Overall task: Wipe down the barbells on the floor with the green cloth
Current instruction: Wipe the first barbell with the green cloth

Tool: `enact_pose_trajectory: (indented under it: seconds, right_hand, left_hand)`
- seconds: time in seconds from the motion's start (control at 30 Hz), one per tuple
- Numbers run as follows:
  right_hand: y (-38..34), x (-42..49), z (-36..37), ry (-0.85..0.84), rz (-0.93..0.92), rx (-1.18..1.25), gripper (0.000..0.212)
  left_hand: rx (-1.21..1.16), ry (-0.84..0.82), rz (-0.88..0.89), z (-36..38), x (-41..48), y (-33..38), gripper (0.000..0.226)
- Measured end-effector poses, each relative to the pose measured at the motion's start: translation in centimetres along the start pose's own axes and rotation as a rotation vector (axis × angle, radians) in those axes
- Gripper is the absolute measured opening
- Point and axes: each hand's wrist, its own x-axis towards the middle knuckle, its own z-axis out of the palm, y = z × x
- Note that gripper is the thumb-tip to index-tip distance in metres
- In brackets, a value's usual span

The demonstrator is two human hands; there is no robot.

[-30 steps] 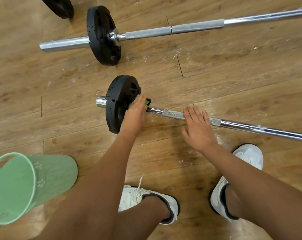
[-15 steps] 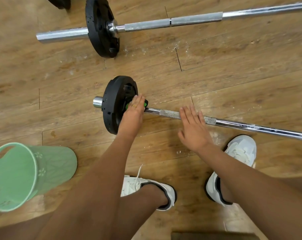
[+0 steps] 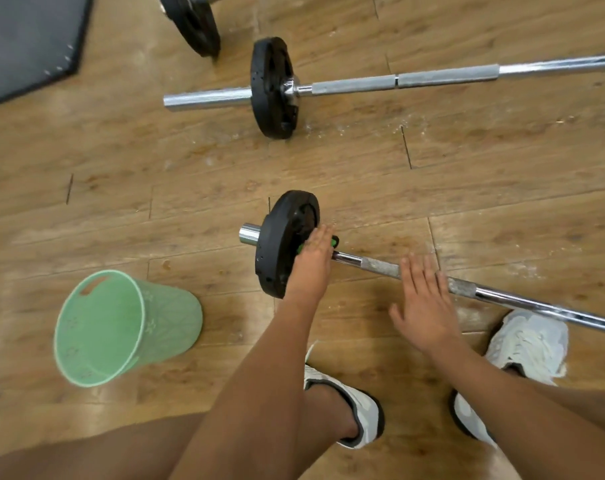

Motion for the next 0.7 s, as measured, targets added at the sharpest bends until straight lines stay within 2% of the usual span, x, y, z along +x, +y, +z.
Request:
enact_pose_trajectory:
  seconds: [0.33,0.57,0.7]
  right_hand:
    - [0.0,-1.9,0.3,-0.063,-0.037,0.020,0.085]
    - [0.3,-3.0,-0.1,-0.159,-0.084,0.016,0.083]
    - [-0.1,-3.2,0.2,-0.142,-0.072,0.024,0.085]
  left_hand:
    - [0.031,-0.045,0.013,0.0,-0.5,-0.3,0.055]
    - [0.006,0.076,-0.104,2.3,-6.1,0.1,0.069]
    - [0.060,0.079,-0.026,1.9,-3.9,-0.3,0.068]
